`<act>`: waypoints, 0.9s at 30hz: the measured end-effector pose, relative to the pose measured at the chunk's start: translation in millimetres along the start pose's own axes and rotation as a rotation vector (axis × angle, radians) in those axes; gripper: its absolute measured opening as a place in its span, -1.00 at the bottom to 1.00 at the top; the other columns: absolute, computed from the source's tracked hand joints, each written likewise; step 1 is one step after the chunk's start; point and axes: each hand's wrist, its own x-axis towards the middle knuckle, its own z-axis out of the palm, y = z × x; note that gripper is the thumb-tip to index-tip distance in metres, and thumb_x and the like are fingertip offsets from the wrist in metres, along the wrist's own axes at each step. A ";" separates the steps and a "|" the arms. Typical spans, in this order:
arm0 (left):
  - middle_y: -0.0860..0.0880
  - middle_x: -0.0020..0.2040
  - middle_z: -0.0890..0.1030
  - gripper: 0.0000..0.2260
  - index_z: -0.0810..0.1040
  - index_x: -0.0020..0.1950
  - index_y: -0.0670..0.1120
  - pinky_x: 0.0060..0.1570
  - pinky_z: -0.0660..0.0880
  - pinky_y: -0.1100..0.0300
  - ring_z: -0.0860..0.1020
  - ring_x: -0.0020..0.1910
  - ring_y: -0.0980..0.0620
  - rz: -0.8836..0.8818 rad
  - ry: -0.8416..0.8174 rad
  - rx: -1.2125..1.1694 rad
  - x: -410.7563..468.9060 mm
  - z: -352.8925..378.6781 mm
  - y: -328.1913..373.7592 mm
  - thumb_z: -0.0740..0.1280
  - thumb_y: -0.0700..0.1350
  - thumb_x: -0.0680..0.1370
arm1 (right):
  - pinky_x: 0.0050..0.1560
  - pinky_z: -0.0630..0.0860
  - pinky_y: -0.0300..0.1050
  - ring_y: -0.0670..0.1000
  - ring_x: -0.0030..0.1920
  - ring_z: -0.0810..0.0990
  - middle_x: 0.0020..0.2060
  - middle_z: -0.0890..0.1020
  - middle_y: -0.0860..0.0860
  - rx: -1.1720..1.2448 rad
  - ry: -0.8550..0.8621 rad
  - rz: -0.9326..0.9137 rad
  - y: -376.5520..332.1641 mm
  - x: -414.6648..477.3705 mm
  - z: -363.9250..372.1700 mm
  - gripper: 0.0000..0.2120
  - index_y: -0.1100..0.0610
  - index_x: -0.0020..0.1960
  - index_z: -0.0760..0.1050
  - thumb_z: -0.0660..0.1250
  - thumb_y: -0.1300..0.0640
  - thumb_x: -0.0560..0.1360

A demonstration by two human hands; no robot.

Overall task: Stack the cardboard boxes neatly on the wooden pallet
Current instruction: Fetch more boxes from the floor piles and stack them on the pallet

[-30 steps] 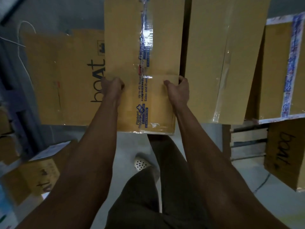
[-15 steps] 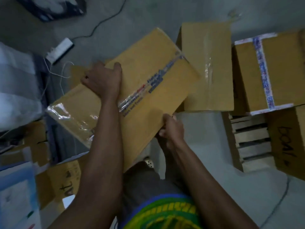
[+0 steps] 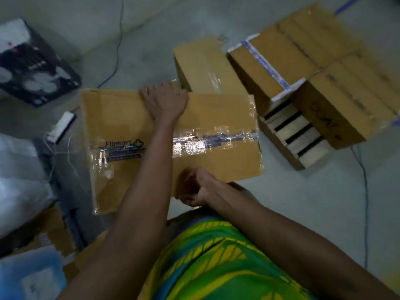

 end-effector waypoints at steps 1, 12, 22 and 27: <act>-0.15 0.17 0.64 -0.53 0.65 0.14 -0.07 0.37 0.19 -0.08 0.49 0.26 -0.16 0.033 -0.027 -0.008 -14.2 -3.3 12.9 0.16 0.21 0.50 | -0.16 0.58 0.01 0.24 -0.01 0.59 -0.03 0.60 0.20 0.022 0.010 0.007 8.4 -0.8 -8.8 -0.85 0.20 -0.03 0.49 0.20 0.16 0.50; -0.14 0.15 0.63 -0.56 0.61 0.14 -0.08 0.36 0.16 -0.12 0.44 0.26 -0.18 0.480 -0.203 -0.007 -127.4 0.3 150.5 0.15 0.21 0.57 | -0.16 0.43 -0.12 0.17 -0.27 0.52 -0.21 0.54 0.18 0.326 0.072 -0.056 58.4 -53.8 -104.3 -0.91 0.12 -0.29 0.34 0.19 0.27 0.24; -0.11 0.12 0.61 -0.63 0.58 0.13 -0.05 0.34 0.18 -0.09 0.43 0.22 -0.16 0.633 -0.189 -0.030 -243.4 15.4 300.5 0.17 0.17 0.55 | -0.20 0.44 -0.13 0.18 -0.14 0.53 0.03 0.59 0.24 0.426 0.062 -0.135 72.4 -89.7 -277.2 -0.68 0.08 -0.05 0.36 0.28 0.20 0.21; -0.10 0.24 0.58 -0.62 0.56 0.24 -0.03 0.43 0.16 -0.11 0.39 0.35 -0.16 0.657 -0.219 -0.081 -303.4 31.0 360.6 0.19 0.17 0.58 | -0.20 0.36 -0.12 0.23 -0.06 0.56 -0.11 0.62 0.28 0.371 0.081 -0.147 87.7 -101.3 -364.7 -0.75 0.16 -0.10 0.35 0.28 0.16 0.25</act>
